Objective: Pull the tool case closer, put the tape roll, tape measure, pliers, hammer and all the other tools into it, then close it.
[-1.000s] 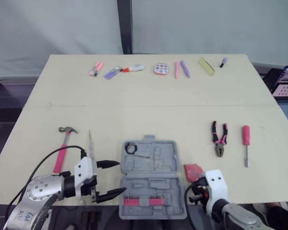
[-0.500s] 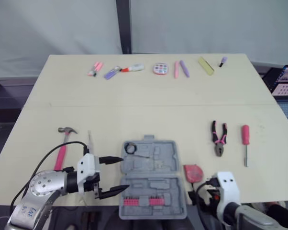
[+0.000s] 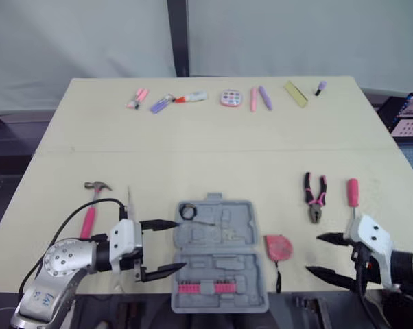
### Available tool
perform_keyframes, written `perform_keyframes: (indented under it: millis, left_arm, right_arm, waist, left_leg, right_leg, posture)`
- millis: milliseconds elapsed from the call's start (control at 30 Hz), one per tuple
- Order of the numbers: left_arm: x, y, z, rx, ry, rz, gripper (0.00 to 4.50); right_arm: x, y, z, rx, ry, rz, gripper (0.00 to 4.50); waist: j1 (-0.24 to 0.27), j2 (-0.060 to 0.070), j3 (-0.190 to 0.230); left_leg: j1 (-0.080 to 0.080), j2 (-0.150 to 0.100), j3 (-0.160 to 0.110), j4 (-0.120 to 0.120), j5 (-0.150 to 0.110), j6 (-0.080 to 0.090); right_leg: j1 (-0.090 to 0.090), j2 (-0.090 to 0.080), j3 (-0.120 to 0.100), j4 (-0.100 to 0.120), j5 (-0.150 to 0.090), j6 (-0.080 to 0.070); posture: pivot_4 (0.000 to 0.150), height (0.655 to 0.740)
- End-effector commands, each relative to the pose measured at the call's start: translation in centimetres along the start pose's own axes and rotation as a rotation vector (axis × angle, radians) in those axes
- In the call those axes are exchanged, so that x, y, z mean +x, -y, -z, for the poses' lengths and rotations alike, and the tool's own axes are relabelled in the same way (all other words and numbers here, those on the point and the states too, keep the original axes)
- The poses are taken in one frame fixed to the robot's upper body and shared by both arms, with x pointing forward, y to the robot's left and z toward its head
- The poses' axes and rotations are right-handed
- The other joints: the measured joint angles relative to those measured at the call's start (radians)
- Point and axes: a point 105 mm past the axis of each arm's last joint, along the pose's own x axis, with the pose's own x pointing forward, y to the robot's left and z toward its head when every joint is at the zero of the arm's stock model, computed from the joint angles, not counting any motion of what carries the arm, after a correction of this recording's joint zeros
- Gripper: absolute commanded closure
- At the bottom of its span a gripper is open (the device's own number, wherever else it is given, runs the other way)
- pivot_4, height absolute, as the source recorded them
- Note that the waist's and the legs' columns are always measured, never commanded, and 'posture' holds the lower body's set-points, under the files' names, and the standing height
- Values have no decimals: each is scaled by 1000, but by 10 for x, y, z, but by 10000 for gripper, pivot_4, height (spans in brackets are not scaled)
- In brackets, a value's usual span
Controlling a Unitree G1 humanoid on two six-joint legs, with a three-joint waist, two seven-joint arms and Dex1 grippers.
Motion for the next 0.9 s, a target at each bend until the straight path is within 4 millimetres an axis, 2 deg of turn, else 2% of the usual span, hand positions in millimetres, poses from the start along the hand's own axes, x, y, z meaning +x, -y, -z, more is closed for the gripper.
perform_keyframes:
  millis: [33, 233, 367, 900]
  left_arm:
    - [-4, 7, -3, 37, 9, 45, 0]
    - [-9, 2, -5, 103, 25, -8, 0]
    - [-8, 7, 1, 124, 0, 15, 0]
    - [-8, 7, -1, 122, 14, 17, 0]
  right_arm:
    - [10, 6, 2, -154, -20, -104, 1157]
    - [30, 21, 8, -304, -42, -150, 1157]
    - [46, 29, 11, -391, -54, -155, 1157]
    - [66, 33, 18, -393, -34, -153, 1157]
  waist:
    - [-1, 0, 0]
    - [13, 0, 0]
    - [19, 0, 0]
    - [21, 0, 0]
  left_leg:
    - [0, 0, 0, 0, 0, 0]
    - [-1, 0, 0, 2, 0, 0]
    - [-1, 0, -1, 2, 0, 0]
    - [-2, 0, -2, 5, 0, 0]
  right_leg:
    - [0, 0, -1, 0, 0, 0]
    - [0, -1, -4, -1, 0, 0]
    - [0, -2, -8, 0, 0, 0]
    - [1, -3, -14, 0, 0, 0]
  posture:
    - [1500, 7400]
    - [1500, 7400]
    - [1500, 7400]
    - [1500, 7400]
